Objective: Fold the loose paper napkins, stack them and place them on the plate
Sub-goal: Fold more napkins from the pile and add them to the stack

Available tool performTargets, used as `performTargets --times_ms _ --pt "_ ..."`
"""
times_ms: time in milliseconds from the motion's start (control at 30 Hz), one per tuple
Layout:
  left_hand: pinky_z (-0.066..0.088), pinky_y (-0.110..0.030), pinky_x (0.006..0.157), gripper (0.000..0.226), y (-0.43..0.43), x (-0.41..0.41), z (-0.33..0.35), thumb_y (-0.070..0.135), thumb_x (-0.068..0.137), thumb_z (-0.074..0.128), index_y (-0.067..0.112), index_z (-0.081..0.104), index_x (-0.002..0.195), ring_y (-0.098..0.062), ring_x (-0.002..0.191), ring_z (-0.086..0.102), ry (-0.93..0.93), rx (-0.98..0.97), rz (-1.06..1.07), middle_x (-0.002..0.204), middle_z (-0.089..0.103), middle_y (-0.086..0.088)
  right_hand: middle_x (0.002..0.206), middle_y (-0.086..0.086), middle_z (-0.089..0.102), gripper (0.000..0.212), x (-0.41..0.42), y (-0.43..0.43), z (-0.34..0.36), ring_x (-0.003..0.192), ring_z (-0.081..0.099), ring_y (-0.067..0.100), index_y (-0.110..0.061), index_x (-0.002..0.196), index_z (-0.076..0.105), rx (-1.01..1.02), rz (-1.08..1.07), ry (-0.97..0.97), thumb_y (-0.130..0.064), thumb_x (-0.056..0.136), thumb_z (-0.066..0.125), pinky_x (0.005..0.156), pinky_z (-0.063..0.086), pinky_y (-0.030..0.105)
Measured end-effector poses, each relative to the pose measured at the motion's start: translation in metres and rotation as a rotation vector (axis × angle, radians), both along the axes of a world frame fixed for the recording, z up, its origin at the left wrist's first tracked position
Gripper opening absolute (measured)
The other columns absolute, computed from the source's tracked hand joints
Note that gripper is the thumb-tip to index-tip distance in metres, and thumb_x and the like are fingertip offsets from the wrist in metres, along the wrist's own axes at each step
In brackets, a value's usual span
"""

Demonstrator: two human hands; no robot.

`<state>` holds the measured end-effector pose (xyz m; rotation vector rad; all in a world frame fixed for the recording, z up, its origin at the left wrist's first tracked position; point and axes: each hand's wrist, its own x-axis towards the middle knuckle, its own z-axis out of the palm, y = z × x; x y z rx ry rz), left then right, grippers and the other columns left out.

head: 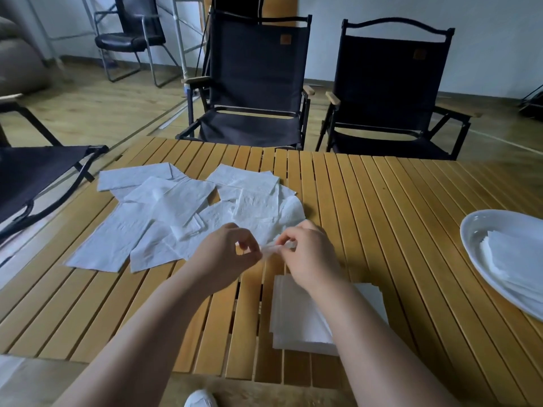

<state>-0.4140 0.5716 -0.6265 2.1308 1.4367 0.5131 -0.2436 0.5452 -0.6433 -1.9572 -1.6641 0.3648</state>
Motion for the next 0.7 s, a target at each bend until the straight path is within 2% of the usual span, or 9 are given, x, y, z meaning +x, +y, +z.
performTargets --times_ms 67,133,200,300,367,433,500,567,700 --pt "0.045 -0.017 0.071 0.019 0.000 0.000 0.000 0.039 0.083 0.075 0.034 0.062 0.095 -0.004 0.091 0.052 -0.030 0.000 -0.009 0.106 0.051 0.016 0.112 -0.007 0.060 0.004 0.003 -0.002 0.005 0.105 0.053 0.014 -0.021 0.092 0.071 0.049 0.022 0.045 -0.025 0.092 0.069 0.073 0.044 0.019" --pt "0.049 -0.027 0.087 0.037 0.000 0.001 -0.001 0.043 0.075 0.080 0.040 0.058 0.105 -0.009 0.107 0.048 -0.037 -0.034 -0.044 0.122 0.047 0.015 0.111 -0.008 0.063 0.003 0.006 -0.005 0.011 0.105 0.053 0.012 -0.022 0.088 0.069 0.083 0.034 0.118 -0.023 0.091 0.070 0.070 0.039 0.012" --pt "0.045 -0.033 0.098 0.046 -0.001 0.006 0.000 0.045 0.074 0.081 0.045 0.054 0.112 -0.011 0.119 0.038 -0.004 -0.053 -0.070 0.131 0.041 0.015 0.107 -0.008 0.067 0.008 0.011 -0.008 0.015 0.102 0.056 0.011 -0.025 0.084 0.066 0.089 0.041 0.188 -0.024 0.089 0.071 0.069 0.038 0.010" --pt "0.044 -0.033 0.098 0.036 -0.002 0.016 0.000 0.040 0.082 0.075 0.036 0.062 0.115 -0.012 0.119 0.039 0.013 0.000 -0.023 0.128 0.046 0.014 0.095 -0.011 0.068 0.009 0.018 -0.014 0.020 0.087 0.059 0.006 -0.028 0.082 0.065 0.067 0.029 0.243 -0.026 0.090 0.070 0.060 0.037 0.011" --pt "0.047 -0.034 0.095 0.016 -0.002 0.021 0.001 0.036 0.088 0.069 0.032 0.067 0.104 -0.013 0.113 0.047 -0.049 0.073 0.019 0.118 0.053 0.015 0.089 -0.013 0.068 0.007 0.023 -0.017 0.023 0.083 0.061 0.002 -0.026 0.084 0.066 0.086 0.021 0.273 -0.025 0.090 0.070 0.058 0.038 0.006" --pt "0.048 -0.028 0.087 0.011 -0.004 0.024 0.005 0.034 0.091 0.066 0.027 0.072 0.097 -0.009 0.104 0.056 -0.170 0.069 0.022 0.110 0.060 0.016 0.086 -0.012 0.070 0.006 0.029 -0.021 0.027 0.082 0.064 0.000 -0.023 0.085 0.066 0.120 0.017 0.323 -0.023 0.091 0.069 0.058 0.043 0.005" --pt "0.048 -0.023 0.079 0.014 -0.010 0.026 0.011 0.037 0.092 0.064 0.029 0.075 0.092 0.000 0.092 0.062 -0.318 -0.051 0.015 0.101 0.070 0.015 0.079 -0.009 0.071 0.007 0.034 -0.025 0.032 0.074 0.066 -0.002 -0.020 0.087 0.066 0.146 0.031 0.400 -0.022 0.094 0.067 0.059 0.045 0.006" --pt "0.049 -0.023 0.076 0.016 -0.017 0.028 0.017 0.039 0.094 0.062 0.032 0.075 0.087 0.004 0.082 0.065 -0.435 -0.190 0.006 0.088 0.075 0.013 0.073 -0.007 0.071 0.009 0.039 -0.029 0.036 0.068 0.065 0.000 -0.019 0.087 0.067 0.165 0.034 0.456 -0.024 0.095 0.066 0.060 0.045 0.008" --pt "0.054 -0.038 0.087 0.022 -0.025 0.030 0.025 0.032 0.095 0.060 0.021 0.078 0.091 -0.018 0.094 0.069 -0.637 -0.343 0.013 0.094 0.076 0.003 0.067 -0.006 0.067 0.028 0.054 -0.036 0.040 0.068 0.062 0.012 -0.017 0.081 0.070 0.068 0.084 0.634 -0.042 0.092 0.067 0.074 0.049 0.030"
